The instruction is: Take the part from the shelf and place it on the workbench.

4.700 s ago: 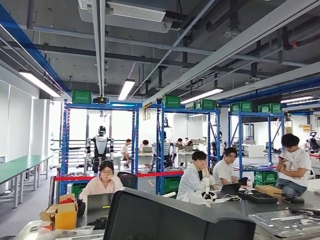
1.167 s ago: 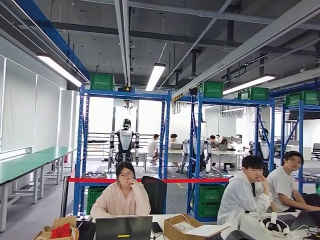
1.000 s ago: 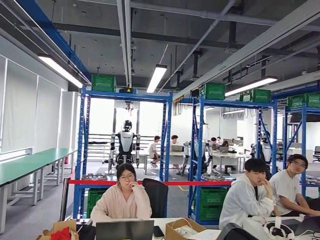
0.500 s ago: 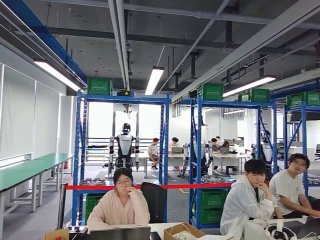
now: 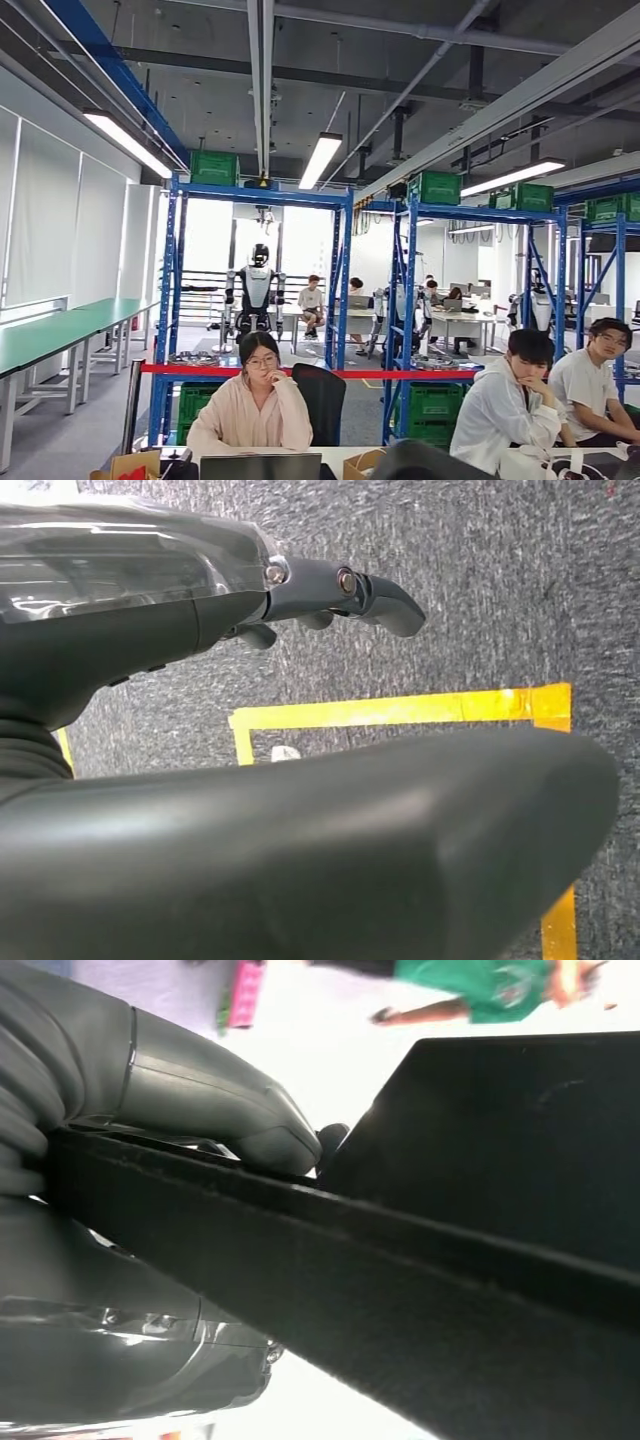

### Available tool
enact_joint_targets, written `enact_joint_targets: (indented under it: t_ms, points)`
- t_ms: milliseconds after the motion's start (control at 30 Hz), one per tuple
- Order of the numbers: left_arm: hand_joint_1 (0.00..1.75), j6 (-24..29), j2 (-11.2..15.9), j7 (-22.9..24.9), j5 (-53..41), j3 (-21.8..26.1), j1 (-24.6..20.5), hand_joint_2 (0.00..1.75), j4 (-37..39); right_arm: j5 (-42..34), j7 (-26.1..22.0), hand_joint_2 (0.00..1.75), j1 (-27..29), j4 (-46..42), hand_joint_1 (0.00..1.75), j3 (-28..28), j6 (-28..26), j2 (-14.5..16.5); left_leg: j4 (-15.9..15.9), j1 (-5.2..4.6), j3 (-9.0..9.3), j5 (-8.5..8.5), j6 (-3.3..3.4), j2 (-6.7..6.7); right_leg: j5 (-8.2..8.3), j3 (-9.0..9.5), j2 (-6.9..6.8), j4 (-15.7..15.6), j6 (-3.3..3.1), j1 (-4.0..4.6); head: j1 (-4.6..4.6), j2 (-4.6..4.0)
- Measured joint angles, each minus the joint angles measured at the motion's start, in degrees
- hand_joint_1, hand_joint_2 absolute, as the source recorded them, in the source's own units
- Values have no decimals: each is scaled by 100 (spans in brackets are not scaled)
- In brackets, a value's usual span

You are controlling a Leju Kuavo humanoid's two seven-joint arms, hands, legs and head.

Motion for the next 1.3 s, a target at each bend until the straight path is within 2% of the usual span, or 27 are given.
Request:
enact_joint_targets:
  t_ms: [33, 67, 133, 167, 267, 333, 367, 433, 467, 500, 533, 600, 633, 667, 767, 833, 867, 933, 967, 1000, 1033, 1100, 1133, 1167, 1200, 1300]
  points:
    - [0, -15, 0, -8, -20, -15, -6, 175, 1, 84, 70, 175, -155, 208, 175, 14, -96, 30, -1, -17, 9, -1, 2, -2, 183, 105, 2, -256, -48, 21, 0, 0]
    - [0, -31, -1, -15, -42, -33, -16, 175, 1, 179, 123, 175, -335, 456, 175, 28, -201, 74, -2, -30, 16, -2, 4, -5, 412, 291, 6, -671, -110, 57, 0, 0]
    - [0, -54, -14, -30, -81, -62, -43, 175, 3, 363, 159, 175, -697, 972, 175, 49, -389, 188, -10, -38, 13, 2, -4, -10, 705, 632, 7, -1408, -220, 133, 2, 0]
    - [0, -61, -20, -33, -97, -72, -52, 175, 4, 456, 161, 175, -853, 1231, 175, 60, -472, 249, -14, -32, 7, 7, -13, -10, 751, 713, 7, -1590, -250, 164, 2, 1]
    - [0, -94, -27, -47, -140, -114, -57, 175, 4, 828, 230, 175, -1221, 1955, 175, 104, -777, 422, -53, -16, 12, 19, -75, -4, 785, 753, -2, -1723, -271, 173, 2, 1]
    - [0, -109, -28, -64, -166, -150, -66, 175, 4, 1123, 295, 175, -1442, 2405, 175, 144, -1035, 566, 112, -22, -61, -126, -118, -2, 844, 794, -20, -1835, -289, 139, 3, 0]
    - [0, -113, -28, -69, -172, -159, -72, 175, 4, 1228, 311, 175, -1529, 2595, 175, 165, -1132, 629, 357, -21, -173, -279, -133, 0, 864, 808, -30, -1869, -292, 125, 3, 0]
    - [0, -113, -25, -68, -176, -169, -74, 175, 4, 1474, 352, 175, -1650, 2933, 175, 214, -1348, 719, 1047, -20, -495, -585, -173, 0, 867, 807, -39, -1875, -300, 124, 3, 0]
    - [0, -113, -24, -63, -178, -173, -69, 175, 4, 1650, 398, 175, -1690, 3094, 175, 240, -1514, 754, 1291, -14, -616, -642, -194, 1, 864, 807, -42, -1872, -299, 123, 3, 0]
    - [0, -112, -24, -56, -186, -177, -63, 175, 4, 1894, 475, 175, -1733, 3258, 175, 266, -1745, 792, 1351, -2, -654, -596, -216, 2, 859, 807, -42, -1866, -294, 118, 3, 0]
    - [0, -111, -24, -47, -196, -185, -60, 175, 4, 2201, 571, 175, -1784, 3421, 175, 287, -2022, 834, 1188, 16, -586, -445, -240, 5, 849, 806, -38, -1850, -281, 110, 3, 0]
    - [0, -105, -26, -33, -216, -204, -66, 175, 5, 2940, 794, 175, -1908, 3724, 175, 310, -2611, 924, 513, 50, -269, -80, -290, 13, 799, 790, -25, -1778, -228, 95, 2, 0]
    - [0, -102, -27, -28, -220, -212, -75, 175, 7, 3335, 918, 175, -1975, 3862, 175, 313, -2879, 963, 229, 57, -139, 17, -284, 14, 769, 764, -17, -1717, -196, 98, 1, 0]
    - [0, -99, -29, -24, -222, -216, -82, 175, 8, 3717, 1055, 175, -2031, 3986, 175, 310, -3112, 991, 74, 55, -72, 47, -259, 13, 747, 737, -12, -1671, -168, 106, -1, 0]
    - [0, -90, -32, -4, -228, -231, -70, 175, 9, 4932, 1534, 175, -2092, 4259, 175, 258, -3671, 1035, 28, 36, -73, 27, -124, 3, 728, 692, -5, -1629, -110, 111, -8, 0]
    - [0, -78, -34, 6, -238, -247, -58, 175, 9, 5787, 1885, 175, -2092, 4359, 175, 177, -3929, 1041, 20, 44, -68, 37, -67, 3, 583, 616, -6, -1444, -59, 92, -8, 0]
    - [0, -70, -35, 8, -248, -255, -58, 175, 9, 6204, 2069, 175, -2090, 4390, 175, 133, -4032, 1041, 16, 48, -64, 36, -48, 4, 436, 508, -7, -1194, -30, 80, -8, 0]
    - [0, -57, -35, 8, -271, -269, -59, 175, 9, 6921, 2408, 175, -2074, 4440, 175, 56, -4176, 1033, 16, 36, -60, 28, -22, 5, 117, 147, -10, -443, 9, 60, -9, 0]
    - [0, -54, -35, 8, -276, -277, -56, 175, 9, 7205, 2549, 175, -2058, 4467, 175, 23, -4219, 1026, 16, 26, -55, 23, -13, 5, 43, -8, -10, -150, 12, 57, -9, 0]
    - [0, -53, -35, 7, -281, -286, -54, 175, 9, 7444, 2667, 175, -2039, 4492, 175, -6, -4244, 1017, 16, 14, -49, 16, -4, 3, 69, -85, -8, -36, -2, 61, -9, 0]
    - [0, -52, -35, 4, -287, -294, -52, 175, 9, 7666, 2767, 175, -2022, 4510, 175, -37, -4258, 1013, 16, 3, -40, 11, 4, 0, 201, -54, -6, -153, -31, 72, -9, 0]
    - [0, -52, -46, -10, -300, -306, -55, 175, 9, 8178, 2941, 175, -2002, 4525, 175, -116, -4272, 1019, 9, -7, -20, 1, 13, -6, 614, 245, 0, -884, -133, 131, -9, 0]
    - [0, -52, -57, -19, -307, -308, -57, 175, 9, 8432, 3008, 175, -1998, 4528, 175, -163, -4272, 1027, 1, -7, -15, 0, 11, -9, 770, 402, 0, -1243, -183, 164, -9, 0]
    - [0, -52, -69, -27, -312, -309, -57, 175, 10, 8653, 3058, 175, -1996, 4538, 175, -215, -4265, 1035, -9, 0, -14, 0, 3, -9, 860, 513, 1, -1497, -221, 198, -8, 1]
    - [0, -52, -79, -32, -319, -309, -55, 175, 10, 8831, 3093, 175, -1991, 4559, 175, -271, -4256, 1041, -21, 8, -15, 2, -10, -8, 879, 564, 2, -1615, -245, 220, -8, 2]
    - [0, -55, -83, -47, -329, -312, -48, 175, 11, 9150, 3139, 175, -1975, 4668, 175, -462, -4247, 1084, -49, 4, -6, -27, -67, -2, 907, 640, -11, -1766, -283, 200, -8, 1]
